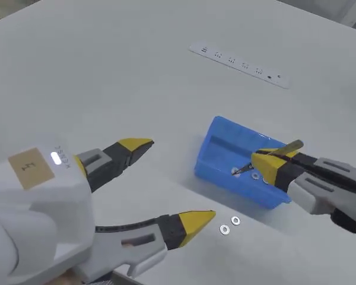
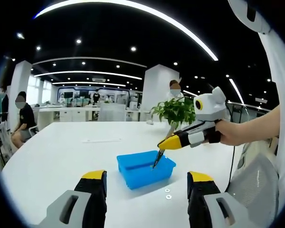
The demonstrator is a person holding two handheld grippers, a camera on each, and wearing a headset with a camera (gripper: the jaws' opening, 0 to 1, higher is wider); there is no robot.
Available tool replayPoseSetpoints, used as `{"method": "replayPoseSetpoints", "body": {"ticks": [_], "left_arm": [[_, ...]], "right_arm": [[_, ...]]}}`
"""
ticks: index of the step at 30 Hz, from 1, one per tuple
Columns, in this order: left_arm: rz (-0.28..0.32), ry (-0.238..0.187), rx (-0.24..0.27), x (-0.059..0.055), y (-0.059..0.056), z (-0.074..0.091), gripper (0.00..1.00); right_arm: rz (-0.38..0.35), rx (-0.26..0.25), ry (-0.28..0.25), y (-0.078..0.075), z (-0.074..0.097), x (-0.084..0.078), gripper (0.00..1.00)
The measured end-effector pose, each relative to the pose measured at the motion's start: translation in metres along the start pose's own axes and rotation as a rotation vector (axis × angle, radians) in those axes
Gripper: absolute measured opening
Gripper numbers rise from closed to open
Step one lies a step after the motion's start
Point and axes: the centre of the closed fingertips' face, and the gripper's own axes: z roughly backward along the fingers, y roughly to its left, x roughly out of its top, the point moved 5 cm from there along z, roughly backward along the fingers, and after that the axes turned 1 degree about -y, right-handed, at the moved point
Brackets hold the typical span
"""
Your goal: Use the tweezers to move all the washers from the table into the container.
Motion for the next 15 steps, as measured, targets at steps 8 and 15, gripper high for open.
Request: {"method": "replayPoseSetpoints", "body": {"ticks": [8, 15], "left_arm": [[-0.003, -0.001, 0.000, 0.001, 0.000, 0.000, 0.69], [-0.004, 0.001, 0.002, 0.000, 0.001, 0.000, 0.69]], "right_arm": [[-0.050, -0.091, 0.027, -0.036, -0.010, -0.003, 0.02], [-0.077, -0.117, 0.111, -0.059, -0.026, -0.021, 0.02]]}}
